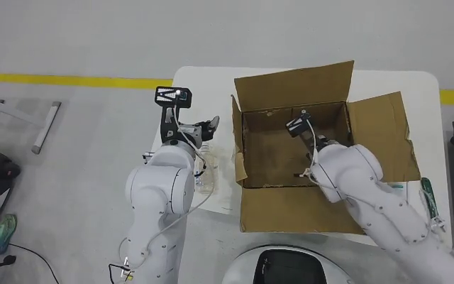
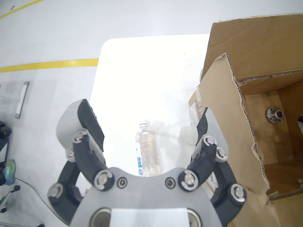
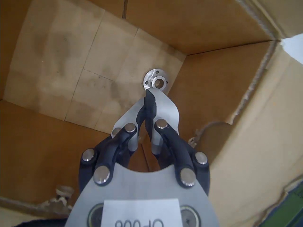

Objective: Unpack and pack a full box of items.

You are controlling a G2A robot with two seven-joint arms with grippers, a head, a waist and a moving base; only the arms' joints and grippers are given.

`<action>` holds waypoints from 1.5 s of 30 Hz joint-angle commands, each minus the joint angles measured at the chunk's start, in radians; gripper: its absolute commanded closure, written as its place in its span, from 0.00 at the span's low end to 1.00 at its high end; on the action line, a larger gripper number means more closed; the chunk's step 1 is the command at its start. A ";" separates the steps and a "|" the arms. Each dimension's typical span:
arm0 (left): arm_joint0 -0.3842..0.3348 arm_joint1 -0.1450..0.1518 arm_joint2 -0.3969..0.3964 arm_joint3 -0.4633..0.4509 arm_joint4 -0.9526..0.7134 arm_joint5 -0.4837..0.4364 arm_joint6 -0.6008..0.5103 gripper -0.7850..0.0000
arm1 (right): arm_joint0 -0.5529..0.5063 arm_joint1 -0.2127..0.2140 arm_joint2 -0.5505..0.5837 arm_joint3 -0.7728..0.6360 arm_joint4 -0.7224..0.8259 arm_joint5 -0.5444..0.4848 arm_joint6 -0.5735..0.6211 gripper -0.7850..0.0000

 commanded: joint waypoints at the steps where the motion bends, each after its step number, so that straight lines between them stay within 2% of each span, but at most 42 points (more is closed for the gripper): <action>1: 0.000 0.000 0.000 0.000 0.000 0.000 0.000 0.00 | 0.022 -0.009 -0.022 0.047 0.010 -0.001 -0.001 0.67; 2: 0.000 0.000 0.000 0.000 0.000 0.000 0.000 0.00 | 0.032 -0.012 -0.033 0.065 -0.001 -0.006 -0.001 0.59; 4: 0.000 0.000 0.000 0.000 0.000 0.000 0.000 0.00 | 0.046 -0.020 -0.049 0.083 -0.008 0.002 -0.001 0.56; 5: 0.000 0.000 0.000 0.000 0.000 0.000 0.000 0.00 | 0.050 -0.024 -0.056 0.091 -0.008 0.002 -0.001 0.49; 6: 0.000 0.000 0.000 0.000 0.000 0.000 0.000 0.00 | 0.054 -0.026 -0.062 0.096 -0.021 0.003 -0.001 0.07; 7: 0.000 0.000 0.000 0.000 0.000 0.000 0.000 0.00 | 0.055 -0.029 -0.067 0.097 -0.034 0.007 -0.001 0.00; 36: 0.000 0.000 0.000 0.000 0.000 0.000 0.000 0.00 | 0.049 -0.032 -0.072 0.102 -0.042 0.004 -0.008 0.00; 45: 0.000 0.000 0.000 0.000 0.000 0.000 0.000 0.00 | 0.077 -0.049 -0.038 0.195 -0.050 0.015 -0.001 0.00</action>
